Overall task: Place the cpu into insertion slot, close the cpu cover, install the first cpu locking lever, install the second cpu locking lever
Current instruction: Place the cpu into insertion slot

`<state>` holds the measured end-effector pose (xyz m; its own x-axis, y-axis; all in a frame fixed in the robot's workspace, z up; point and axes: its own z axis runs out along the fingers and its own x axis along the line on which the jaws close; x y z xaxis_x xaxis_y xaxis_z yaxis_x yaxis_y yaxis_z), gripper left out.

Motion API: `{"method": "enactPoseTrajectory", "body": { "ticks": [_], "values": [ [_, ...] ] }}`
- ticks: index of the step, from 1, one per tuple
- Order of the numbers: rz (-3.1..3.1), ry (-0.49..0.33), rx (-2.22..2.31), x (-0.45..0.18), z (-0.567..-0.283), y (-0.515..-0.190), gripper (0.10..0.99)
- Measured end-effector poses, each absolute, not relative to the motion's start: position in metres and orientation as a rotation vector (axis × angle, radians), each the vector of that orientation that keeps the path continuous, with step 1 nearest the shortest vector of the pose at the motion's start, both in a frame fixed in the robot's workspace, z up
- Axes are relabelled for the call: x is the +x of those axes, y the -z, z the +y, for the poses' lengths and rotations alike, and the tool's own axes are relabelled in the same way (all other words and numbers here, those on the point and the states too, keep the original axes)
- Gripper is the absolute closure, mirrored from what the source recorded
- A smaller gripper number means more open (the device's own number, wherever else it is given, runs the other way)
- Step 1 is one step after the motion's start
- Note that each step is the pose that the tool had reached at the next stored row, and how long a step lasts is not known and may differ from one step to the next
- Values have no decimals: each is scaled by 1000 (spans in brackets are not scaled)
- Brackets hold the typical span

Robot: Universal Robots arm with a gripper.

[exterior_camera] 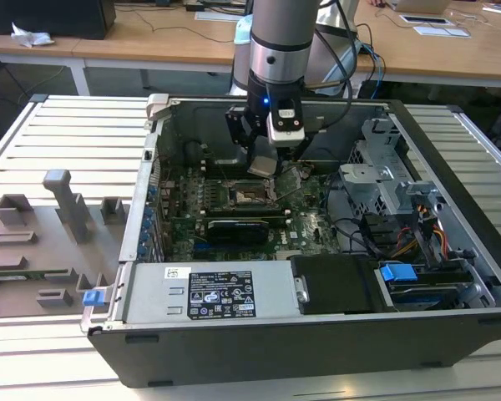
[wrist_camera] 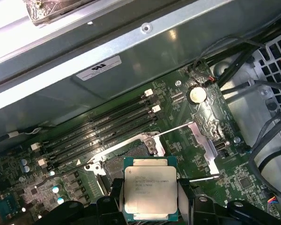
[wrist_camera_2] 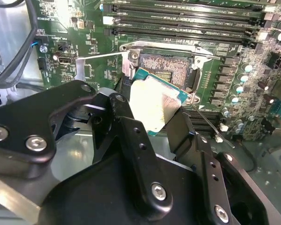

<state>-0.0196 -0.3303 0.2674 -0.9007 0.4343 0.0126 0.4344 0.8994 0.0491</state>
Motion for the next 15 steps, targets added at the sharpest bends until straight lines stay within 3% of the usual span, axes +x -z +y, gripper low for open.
{"method": "enactPoseTrajectory", "body": {
  "ticks": [15],
  "values": [
    [-3014, 51, -906, -20, -330, -267, 545]
  ]
}}
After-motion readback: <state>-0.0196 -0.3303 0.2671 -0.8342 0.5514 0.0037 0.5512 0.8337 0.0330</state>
